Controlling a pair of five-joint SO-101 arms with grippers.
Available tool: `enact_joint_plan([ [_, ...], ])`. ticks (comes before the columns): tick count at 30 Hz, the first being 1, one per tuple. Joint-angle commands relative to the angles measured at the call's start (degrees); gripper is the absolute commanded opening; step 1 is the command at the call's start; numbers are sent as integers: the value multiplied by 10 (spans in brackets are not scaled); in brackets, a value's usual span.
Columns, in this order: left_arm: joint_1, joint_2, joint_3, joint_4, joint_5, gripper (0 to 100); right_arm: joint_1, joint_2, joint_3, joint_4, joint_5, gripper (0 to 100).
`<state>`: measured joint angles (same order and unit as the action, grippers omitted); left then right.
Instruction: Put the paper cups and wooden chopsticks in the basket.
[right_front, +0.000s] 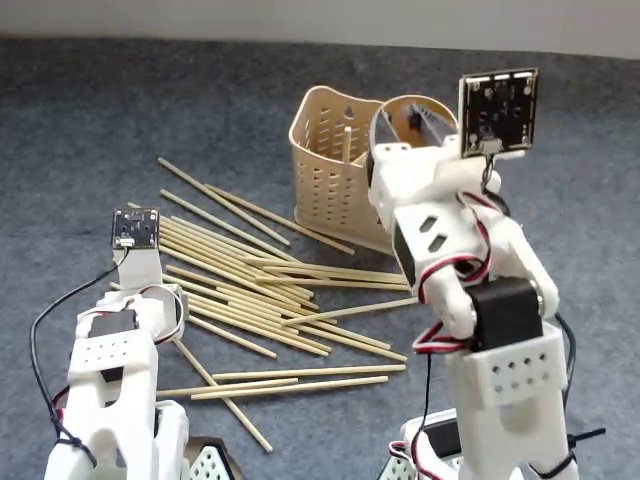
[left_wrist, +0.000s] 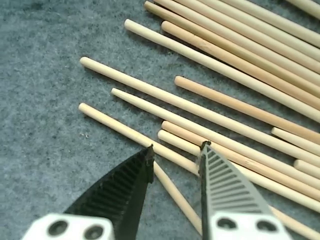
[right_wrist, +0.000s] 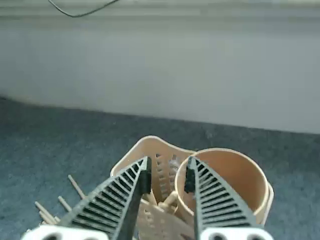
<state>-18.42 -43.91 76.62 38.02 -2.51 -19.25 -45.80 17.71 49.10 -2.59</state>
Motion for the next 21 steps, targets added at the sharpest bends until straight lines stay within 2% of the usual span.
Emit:
enact_joint_plan([
  [1,-7,-15,-1,-5,-4,157,-3,-49,-28,116,-35,115],
  [12,-7,-15,-1,-5,-4,157,-1,-61,20,342,-110,115],
  [16,-7,-15,-1,-5,-4,157,0,-58,73,352,-144,115],
  [21,-7,-15,-1,-5,-4,157,5,-58,181,318,-148,115],
])
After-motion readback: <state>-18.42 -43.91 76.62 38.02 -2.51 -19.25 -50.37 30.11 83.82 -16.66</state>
